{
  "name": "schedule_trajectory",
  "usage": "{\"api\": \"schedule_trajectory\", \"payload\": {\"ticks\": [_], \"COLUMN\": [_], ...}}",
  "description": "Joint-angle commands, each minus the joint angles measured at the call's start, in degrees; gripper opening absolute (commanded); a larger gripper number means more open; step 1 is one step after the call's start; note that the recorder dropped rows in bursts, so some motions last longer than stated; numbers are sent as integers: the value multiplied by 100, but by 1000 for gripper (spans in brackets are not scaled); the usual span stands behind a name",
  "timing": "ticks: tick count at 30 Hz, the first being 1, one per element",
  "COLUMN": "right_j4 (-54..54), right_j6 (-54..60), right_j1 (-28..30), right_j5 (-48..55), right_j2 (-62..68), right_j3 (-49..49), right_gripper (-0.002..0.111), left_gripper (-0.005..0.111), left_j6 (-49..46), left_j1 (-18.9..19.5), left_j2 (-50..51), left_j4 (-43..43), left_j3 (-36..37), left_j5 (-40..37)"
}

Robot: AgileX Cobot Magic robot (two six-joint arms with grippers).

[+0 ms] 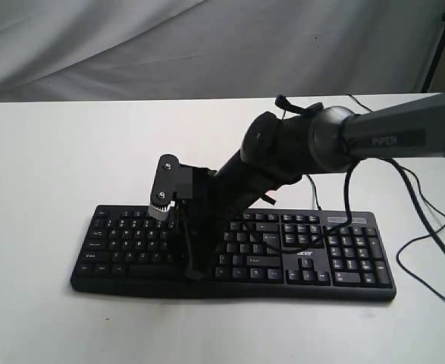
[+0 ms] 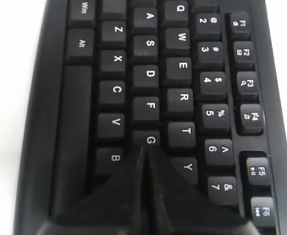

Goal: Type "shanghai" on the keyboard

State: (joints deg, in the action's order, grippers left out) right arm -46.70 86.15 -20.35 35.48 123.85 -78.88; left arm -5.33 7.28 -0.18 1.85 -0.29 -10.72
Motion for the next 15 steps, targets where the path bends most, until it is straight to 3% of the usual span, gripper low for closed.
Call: {"api": "schedule_trajectory", "payload": {"ticks": [1, 15], "right_j4": [-4, -14], "right_j6": [45, 13], "right_j1": [40, 40], "right_j5": [4, 124], "right_j2": [-197, -360], "right_j3": [8, 8], "right_gripper": [0, 0], "left_gripper": [1, 1], "left_j6": [16, 16], "left_j1": [-22, -22], "left_j2": [18, 18], "left_j4": [-3, -3], "left_j3": [29, 29], "left_j5": [19, 19]}}
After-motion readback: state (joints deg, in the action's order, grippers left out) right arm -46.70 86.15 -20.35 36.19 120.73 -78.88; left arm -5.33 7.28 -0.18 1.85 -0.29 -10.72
